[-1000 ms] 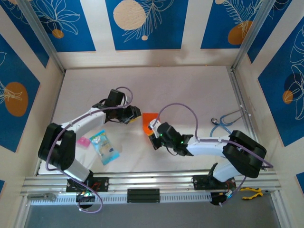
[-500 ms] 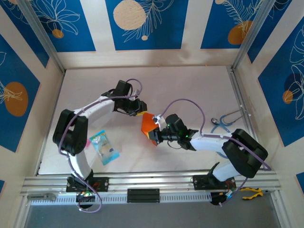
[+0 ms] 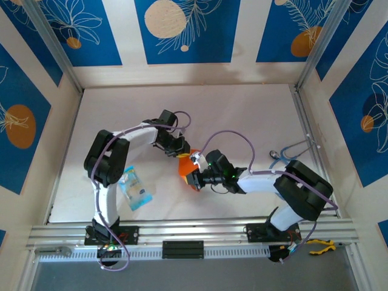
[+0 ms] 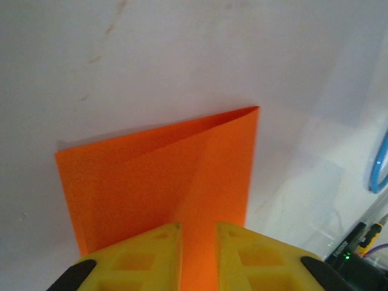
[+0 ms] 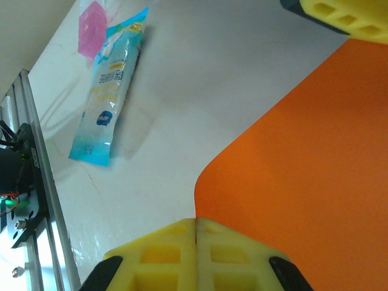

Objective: Fold a paper plane with a square sheet of paper (pick it up from the middle)
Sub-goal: Third fold the triangle at the center of the table.

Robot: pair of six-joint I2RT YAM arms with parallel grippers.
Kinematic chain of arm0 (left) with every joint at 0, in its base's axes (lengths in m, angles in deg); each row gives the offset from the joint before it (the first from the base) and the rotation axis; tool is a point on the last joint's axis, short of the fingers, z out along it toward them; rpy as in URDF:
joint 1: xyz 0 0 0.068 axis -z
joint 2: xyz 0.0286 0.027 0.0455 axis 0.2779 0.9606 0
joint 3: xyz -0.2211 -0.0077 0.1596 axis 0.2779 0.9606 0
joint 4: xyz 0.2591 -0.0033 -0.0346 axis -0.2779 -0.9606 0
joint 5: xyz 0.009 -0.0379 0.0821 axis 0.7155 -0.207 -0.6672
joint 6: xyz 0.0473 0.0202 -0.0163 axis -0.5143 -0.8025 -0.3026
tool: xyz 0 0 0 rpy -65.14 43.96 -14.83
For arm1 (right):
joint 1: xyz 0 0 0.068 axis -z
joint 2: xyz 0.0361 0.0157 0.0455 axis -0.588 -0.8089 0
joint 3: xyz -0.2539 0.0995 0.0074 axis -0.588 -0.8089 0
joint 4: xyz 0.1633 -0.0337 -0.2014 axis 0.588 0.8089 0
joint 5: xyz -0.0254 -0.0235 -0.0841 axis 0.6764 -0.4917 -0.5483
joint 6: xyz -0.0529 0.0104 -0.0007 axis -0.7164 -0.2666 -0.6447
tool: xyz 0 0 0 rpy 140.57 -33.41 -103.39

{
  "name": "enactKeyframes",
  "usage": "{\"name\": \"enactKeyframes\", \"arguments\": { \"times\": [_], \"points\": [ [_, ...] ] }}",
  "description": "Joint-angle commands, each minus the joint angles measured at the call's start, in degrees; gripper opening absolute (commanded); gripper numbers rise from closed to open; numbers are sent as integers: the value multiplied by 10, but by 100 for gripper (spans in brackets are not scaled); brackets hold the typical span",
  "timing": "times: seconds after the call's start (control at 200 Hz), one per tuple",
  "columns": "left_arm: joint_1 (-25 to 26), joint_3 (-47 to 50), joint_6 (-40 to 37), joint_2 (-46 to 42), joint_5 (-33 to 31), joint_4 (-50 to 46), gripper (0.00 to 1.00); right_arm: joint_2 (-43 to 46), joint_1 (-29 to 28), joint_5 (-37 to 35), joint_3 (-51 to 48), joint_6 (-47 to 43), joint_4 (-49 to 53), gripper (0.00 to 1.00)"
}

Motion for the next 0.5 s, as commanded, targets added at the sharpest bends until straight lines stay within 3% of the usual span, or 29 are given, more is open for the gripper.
{"name": "enactKeyframes", "arguments": {
  "times": [0.0, 0.495],
  "points": [
    [5, 2, -22, 19, -16, -18, 21, -12, 0, 7, 11, -4, -11, 1],
    [7, 18, -32, 33, -47, -26, 20, -7, 31, -64, 17, -47, 70, 1]
  ]
}}
